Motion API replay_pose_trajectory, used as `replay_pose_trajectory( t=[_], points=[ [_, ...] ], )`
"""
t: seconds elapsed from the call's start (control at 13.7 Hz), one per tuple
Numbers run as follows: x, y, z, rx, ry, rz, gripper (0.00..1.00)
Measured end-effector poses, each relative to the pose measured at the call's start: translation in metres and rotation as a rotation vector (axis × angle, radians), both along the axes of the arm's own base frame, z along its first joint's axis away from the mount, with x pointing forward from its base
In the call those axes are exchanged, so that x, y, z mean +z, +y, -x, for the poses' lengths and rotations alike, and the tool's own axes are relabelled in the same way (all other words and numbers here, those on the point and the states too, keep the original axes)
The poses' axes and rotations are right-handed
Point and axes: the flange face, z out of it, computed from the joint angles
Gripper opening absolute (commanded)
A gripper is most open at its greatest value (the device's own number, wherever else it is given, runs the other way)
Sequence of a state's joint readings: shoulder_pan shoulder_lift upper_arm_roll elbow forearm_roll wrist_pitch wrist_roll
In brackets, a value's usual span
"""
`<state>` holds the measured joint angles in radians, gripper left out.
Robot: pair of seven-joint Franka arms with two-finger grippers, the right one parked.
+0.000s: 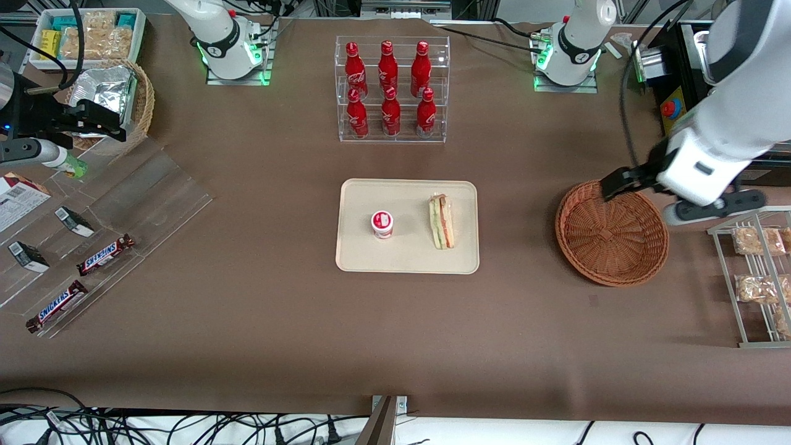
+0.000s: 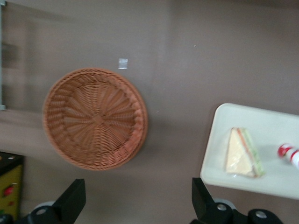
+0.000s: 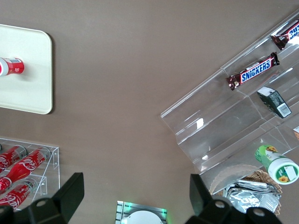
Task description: Place sandwich from basket to tray
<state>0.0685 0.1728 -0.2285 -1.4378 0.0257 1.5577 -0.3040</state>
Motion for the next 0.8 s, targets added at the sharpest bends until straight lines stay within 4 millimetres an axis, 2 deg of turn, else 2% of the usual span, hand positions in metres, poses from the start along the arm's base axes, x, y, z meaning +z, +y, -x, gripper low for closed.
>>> replay_pose_trajectory(
  t=[0.07,0.22,0.44,0.8],
  points=[
    [0.009,0.012,0.007,-0.035,0.003,-0.004,1.00],
    [0.018,0.024,0.015,-0.098,0.001,-0.008,1.00],
    [0.016,0.029,0.016,-0.200,0.007,-0.005,1.00],
    [0.014,0.036,0.016,-0.234,0.012,-0.012,1.00]
  ],
)
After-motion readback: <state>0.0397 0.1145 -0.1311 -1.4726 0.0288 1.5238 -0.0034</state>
